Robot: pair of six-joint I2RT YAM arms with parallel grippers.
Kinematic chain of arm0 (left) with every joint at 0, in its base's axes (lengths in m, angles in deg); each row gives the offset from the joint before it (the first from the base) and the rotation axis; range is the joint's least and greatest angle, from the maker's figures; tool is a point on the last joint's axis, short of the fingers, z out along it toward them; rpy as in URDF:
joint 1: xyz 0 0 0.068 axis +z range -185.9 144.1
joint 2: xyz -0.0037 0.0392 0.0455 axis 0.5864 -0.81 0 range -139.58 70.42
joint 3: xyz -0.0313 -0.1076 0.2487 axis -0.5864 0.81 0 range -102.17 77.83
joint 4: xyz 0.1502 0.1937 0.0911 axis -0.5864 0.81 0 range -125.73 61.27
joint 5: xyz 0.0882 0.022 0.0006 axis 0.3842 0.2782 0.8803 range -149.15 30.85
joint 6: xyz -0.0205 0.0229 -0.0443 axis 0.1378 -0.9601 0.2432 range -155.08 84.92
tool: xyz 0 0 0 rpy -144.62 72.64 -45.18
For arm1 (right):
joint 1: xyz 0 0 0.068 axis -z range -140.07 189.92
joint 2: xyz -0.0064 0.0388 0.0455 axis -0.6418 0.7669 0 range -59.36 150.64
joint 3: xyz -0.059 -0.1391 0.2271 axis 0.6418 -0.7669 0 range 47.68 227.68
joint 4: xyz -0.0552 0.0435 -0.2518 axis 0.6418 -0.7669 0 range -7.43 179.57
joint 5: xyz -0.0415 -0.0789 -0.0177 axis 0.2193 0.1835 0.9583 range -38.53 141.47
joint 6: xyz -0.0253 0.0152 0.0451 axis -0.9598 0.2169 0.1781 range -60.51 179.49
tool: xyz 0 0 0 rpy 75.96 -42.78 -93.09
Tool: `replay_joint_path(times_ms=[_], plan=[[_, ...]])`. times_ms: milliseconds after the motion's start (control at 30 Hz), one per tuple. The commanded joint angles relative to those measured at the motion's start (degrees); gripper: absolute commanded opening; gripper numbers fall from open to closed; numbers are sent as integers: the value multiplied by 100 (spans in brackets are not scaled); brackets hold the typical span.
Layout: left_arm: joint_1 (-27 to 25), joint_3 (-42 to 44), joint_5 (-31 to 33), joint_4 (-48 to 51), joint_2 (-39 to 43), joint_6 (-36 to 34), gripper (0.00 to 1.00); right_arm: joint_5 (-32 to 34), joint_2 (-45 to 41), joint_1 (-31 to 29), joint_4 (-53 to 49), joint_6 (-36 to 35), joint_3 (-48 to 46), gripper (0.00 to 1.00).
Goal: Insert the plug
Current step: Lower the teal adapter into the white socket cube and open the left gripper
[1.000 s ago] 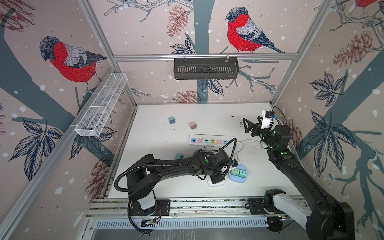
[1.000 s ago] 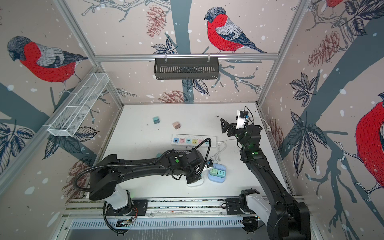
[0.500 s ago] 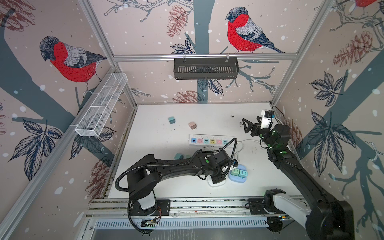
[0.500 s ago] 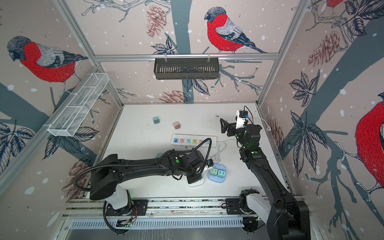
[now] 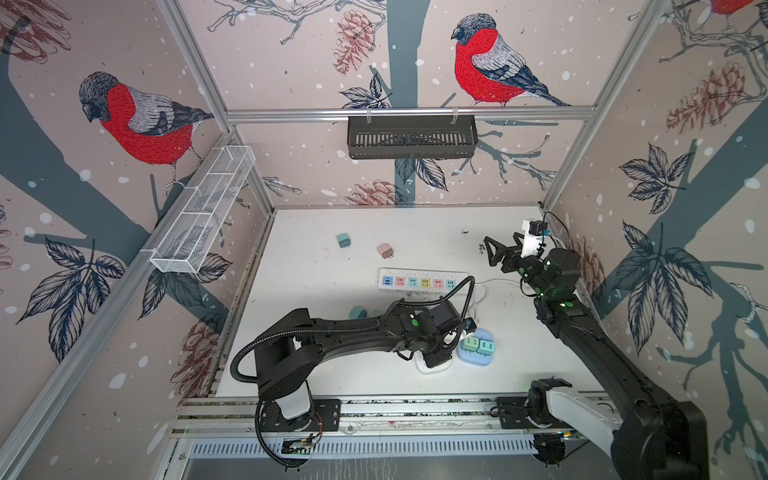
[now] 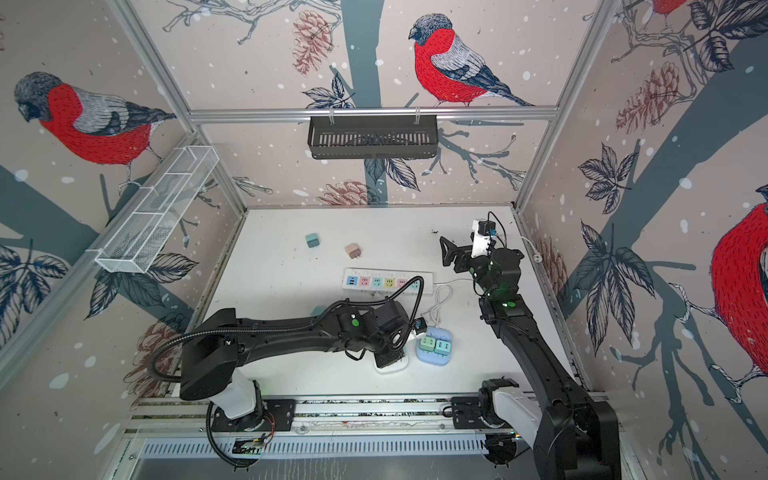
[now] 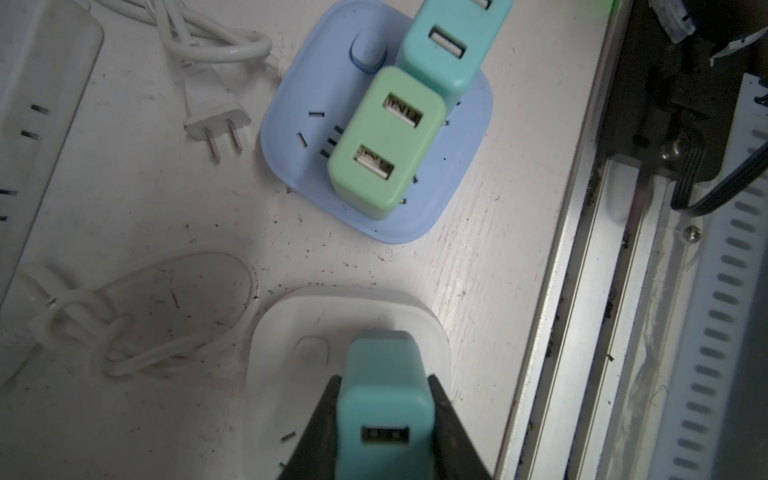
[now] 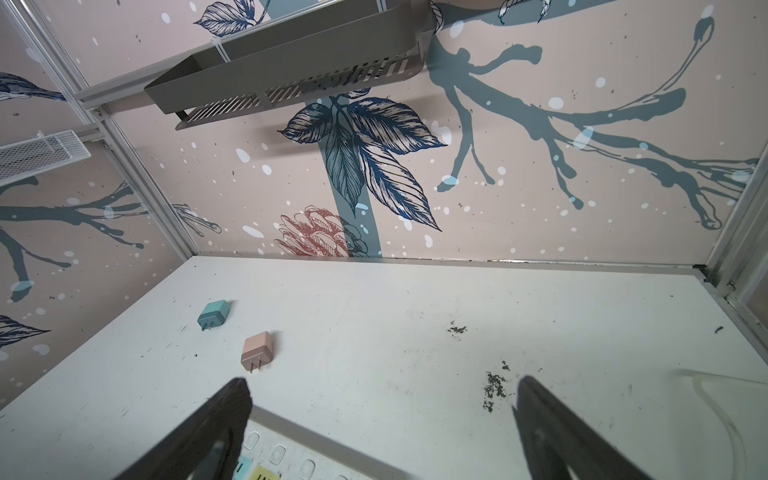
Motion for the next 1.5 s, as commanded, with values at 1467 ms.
replay_joint_path(times_ms=[1467], plan=[[-181, 412, 418, 242, -223, -7, 14, 24, -38, 55, 75, 55, -30, 100]])
